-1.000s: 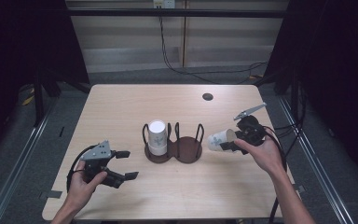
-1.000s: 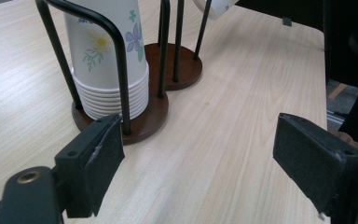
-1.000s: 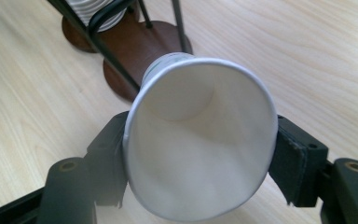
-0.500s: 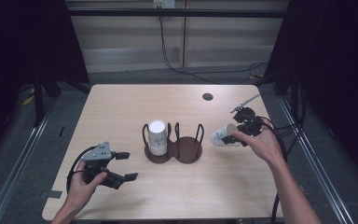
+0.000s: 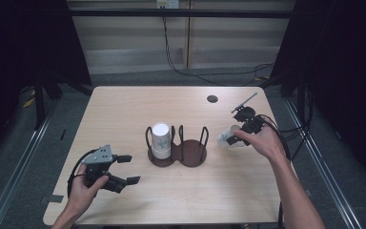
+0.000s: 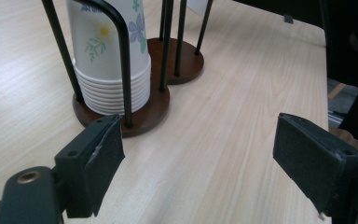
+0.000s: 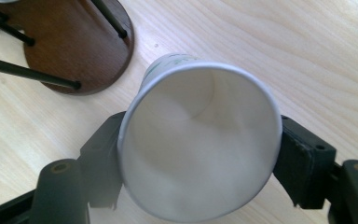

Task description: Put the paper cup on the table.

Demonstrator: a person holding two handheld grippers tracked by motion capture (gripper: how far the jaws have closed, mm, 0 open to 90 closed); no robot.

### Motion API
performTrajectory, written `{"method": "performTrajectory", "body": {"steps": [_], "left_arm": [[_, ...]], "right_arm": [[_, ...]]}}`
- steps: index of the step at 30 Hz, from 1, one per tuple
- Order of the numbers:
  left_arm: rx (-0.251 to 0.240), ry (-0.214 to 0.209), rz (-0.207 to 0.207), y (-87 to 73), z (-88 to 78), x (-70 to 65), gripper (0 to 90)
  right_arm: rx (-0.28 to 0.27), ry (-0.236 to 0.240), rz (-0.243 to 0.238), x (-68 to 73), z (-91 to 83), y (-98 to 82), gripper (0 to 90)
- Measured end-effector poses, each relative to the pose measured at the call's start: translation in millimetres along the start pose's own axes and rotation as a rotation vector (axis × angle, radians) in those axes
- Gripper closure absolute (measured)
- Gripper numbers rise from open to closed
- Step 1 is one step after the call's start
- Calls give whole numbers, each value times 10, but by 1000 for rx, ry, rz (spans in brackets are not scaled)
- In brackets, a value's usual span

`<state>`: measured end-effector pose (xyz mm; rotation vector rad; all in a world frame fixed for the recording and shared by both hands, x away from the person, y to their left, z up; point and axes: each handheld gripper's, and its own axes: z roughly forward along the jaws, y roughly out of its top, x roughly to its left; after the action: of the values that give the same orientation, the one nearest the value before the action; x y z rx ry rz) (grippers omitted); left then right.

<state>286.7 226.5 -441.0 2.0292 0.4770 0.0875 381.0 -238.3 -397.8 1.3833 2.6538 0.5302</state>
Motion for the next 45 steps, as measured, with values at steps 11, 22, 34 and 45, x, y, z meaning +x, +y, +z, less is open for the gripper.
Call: {"method": "performTrajectory", "body": {"steps": [11, 22, 34, 45], "left_arm": [[12, -5, 0, -13, 1, 7, 160], [14, 2, -1, -23, -6, 12, 160], [16, 5, -1, -38, -18, 23, 160], [5, 2, 5, -44, -28, 8, 160]], "right_arm": [[71, -41, 15, -61, 143, 50, 257], [93, -58, 19, -60, 251, 112, 238], [58, -77, 25, -58, 313, 132, 212], [-14, -54, 80, -77, 375, 129, 203]]}}
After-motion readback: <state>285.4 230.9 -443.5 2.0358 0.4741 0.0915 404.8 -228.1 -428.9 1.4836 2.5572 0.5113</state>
